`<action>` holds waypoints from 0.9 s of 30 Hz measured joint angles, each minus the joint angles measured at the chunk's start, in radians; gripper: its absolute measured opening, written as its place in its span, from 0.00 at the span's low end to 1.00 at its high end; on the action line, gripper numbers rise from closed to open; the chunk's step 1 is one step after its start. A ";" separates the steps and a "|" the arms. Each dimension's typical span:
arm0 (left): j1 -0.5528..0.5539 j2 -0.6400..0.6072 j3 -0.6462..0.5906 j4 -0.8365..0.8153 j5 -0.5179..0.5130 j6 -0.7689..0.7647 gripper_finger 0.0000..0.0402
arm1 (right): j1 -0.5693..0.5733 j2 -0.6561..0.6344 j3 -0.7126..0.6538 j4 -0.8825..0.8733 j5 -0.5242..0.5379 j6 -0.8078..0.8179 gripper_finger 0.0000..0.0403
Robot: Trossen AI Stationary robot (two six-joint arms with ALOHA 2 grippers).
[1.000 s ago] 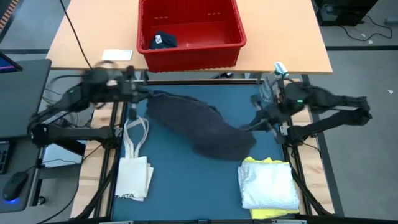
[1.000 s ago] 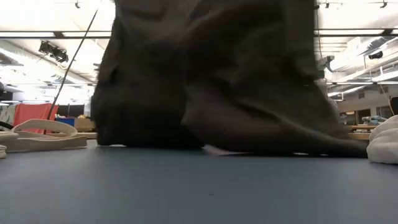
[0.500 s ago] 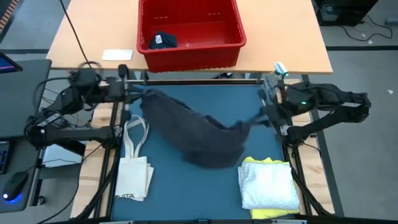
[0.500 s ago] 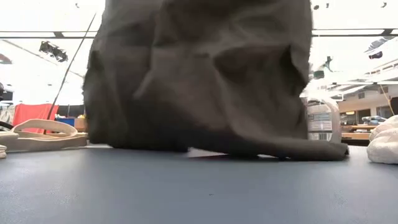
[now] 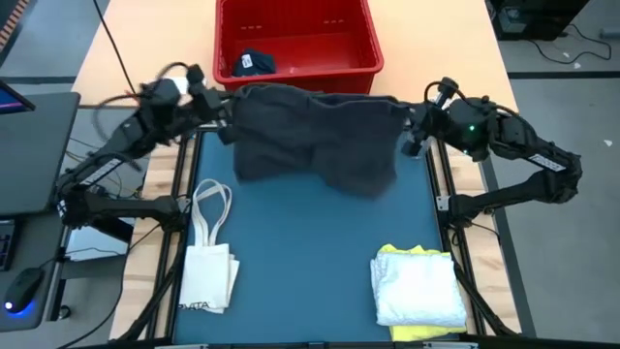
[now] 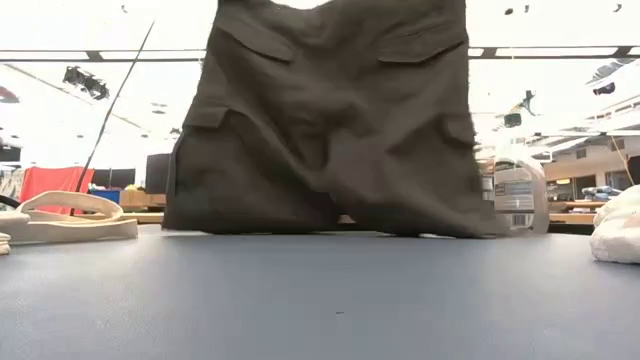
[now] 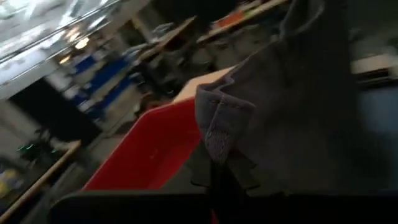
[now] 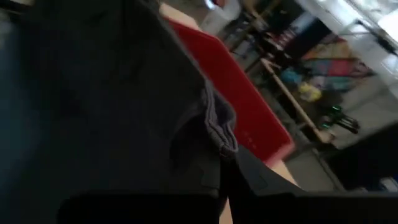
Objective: Fold laundry
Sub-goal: Fold the gray boxer
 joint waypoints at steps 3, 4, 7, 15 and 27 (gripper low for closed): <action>-0.044 -0.008 0.079 -0.169 0.059 0.003 0.03 | 0.022 0.006 -0.001 -0.111 -0.067 0.083 0.03; -0.064 -0.011 0.095 -0.226 0.078 -0.004 0.03 | 0.031 0.012 -0.001 -0.162 -0.079 0.118 0.03; -0.130 -0.017 0.096 -0.400 0.180 -0.079 0.03 | 0.069 0.030 -0.012 -0.306 -0.178 0.268 0.03; -0.425 -0.013 -0.191 -0.482 0.350 -0.333 0.03 | 0.176 0.038 -0.327 -0.289 -0.805 0.521 0.03; -0.754 0.121 -0.564 -0.035 0.350 -0.765 0.03 | 0.286 0.038 -0.717 0.187 -1.183 0.963 0.18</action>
